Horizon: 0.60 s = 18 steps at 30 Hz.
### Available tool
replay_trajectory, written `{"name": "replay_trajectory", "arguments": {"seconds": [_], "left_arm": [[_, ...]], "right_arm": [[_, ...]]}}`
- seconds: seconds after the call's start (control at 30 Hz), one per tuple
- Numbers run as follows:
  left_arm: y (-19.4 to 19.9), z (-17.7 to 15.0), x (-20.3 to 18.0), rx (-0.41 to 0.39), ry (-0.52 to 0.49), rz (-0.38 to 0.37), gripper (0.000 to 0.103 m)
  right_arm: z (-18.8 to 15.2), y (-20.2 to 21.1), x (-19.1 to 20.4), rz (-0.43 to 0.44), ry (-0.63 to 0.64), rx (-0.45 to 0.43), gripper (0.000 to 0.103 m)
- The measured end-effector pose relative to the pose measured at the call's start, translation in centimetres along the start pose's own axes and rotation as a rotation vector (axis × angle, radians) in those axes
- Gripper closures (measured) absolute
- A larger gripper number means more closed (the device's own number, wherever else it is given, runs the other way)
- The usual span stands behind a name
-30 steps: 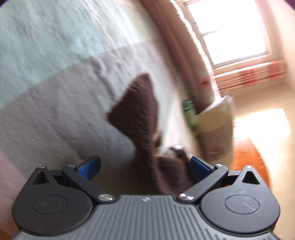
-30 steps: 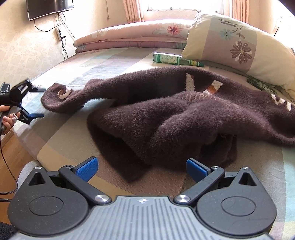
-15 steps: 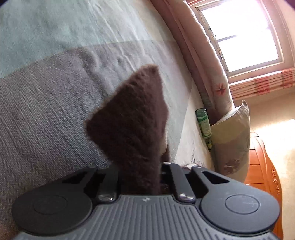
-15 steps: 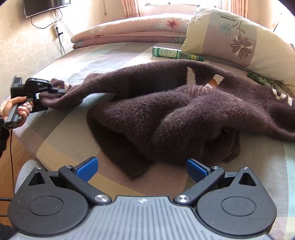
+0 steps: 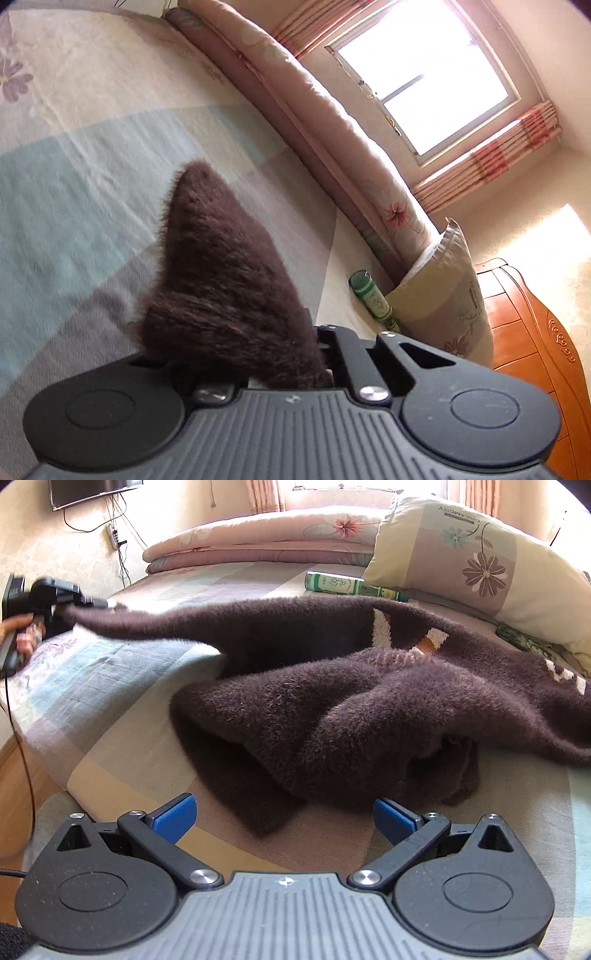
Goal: Fold clothes
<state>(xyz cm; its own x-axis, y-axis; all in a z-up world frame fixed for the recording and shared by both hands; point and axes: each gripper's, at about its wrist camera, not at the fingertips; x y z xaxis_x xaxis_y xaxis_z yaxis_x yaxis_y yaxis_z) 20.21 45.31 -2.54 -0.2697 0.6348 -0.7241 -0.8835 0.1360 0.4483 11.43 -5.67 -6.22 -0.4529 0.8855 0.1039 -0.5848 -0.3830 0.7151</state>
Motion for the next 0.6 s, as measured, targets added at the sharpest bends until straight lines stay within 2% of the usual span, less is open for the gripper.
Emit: {"name": "replay_trajectory", "arguments": {"seconds": [0.2, 0.3, 0.33, 0.47, 0.6], "left_arm": [[-0.5, 4.3, -3.5, -0.08, -0.07, -0.016, 0.098], [-0.1, 5.5, -3.7, -0.131, -0.065, -0.034, 0.098], [-0.2, 5.9, -3.3, -0.136, -0.058, -0.019, 0.098], [0.5, 6.6, 0.2, -0.162, 0.003, 0.135, 0.092], [2.8, 7.1, 3.4, -0.153, 0.01, 0.285, 0.085]], "right_arm": [[0.4, 0.1, -0.7, -0.017, -0.027, -0.001, 0.0], [0.5, 0.0, -1.0, -0.02, -0.025, 0.0, 0.0], [0.5, -0.1, -1.0, -0.021, -0.024, 0.003, 0.0], [0.4, -0.2, -1.3, -0.011, -0.024, 0.008, 0.0], [0.3, -0.3, -1.4, 0.005, -0.025, 0.01, 0.0]]}}
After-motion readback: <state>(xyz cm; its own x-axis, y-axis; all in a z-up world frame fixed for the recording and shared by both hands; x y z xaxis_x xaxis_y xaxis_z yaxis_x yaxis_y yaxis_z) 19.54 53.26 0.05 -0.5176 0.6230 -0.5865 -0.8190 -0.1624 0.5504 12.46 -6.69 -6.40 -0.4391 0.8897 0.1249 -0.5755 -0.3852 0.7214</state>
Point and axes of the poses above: each gripper's, at about its wrist camera, not at the fingertips, and y roughly against the way its jaws point, x to its left, z to its top, and after that the axes turned 1 degree about -x, right-handed
